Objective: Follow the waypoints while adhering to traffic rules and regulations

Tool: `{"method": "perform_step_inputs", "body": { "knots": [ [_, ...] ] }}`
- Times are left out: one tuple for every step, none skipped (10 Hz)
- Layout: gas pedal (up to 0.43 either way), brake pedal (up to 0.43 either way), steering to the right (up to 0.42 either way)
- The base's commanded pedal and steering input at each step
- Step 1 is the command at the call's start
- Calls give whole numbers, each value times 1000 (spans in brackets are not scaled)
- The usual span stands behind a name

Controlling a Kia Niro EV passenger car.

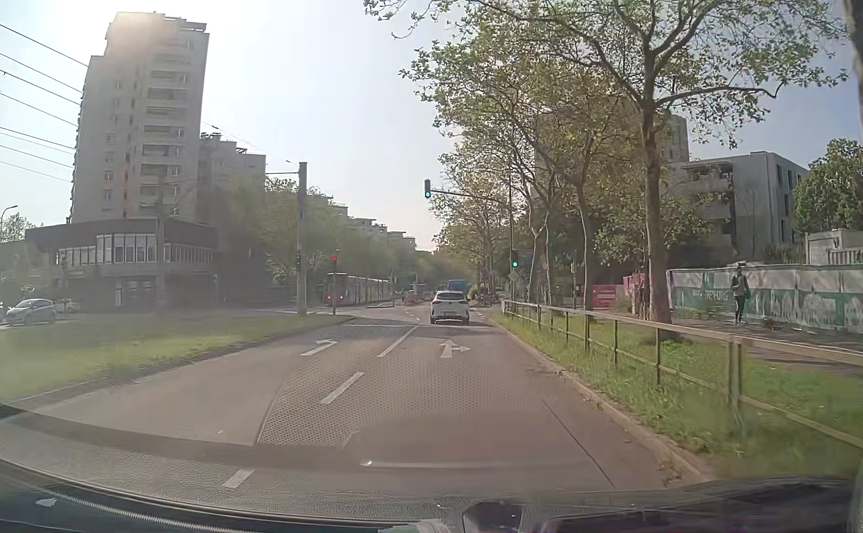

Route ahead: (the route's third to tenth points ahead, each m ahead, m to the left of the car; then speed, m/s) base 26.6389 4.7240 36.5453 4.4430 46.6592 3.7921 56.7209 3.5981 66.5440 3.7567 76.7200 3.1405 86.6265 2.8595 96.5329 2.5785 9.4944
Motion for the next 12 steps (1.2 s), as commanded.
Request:
{"method": "perform_step_inputs", "body": {
  "knots": [
    [130,0,2],
    [130,0,4],
    [130,0,4],
    [130,0,4],
    [130,0,4],
    [130,0,4],
    [130,0,4],
    [130,0,4],
    [130,0,4],
    [130,0,3],
    [130,0,3],
    [130,0,3]
  ]
}}
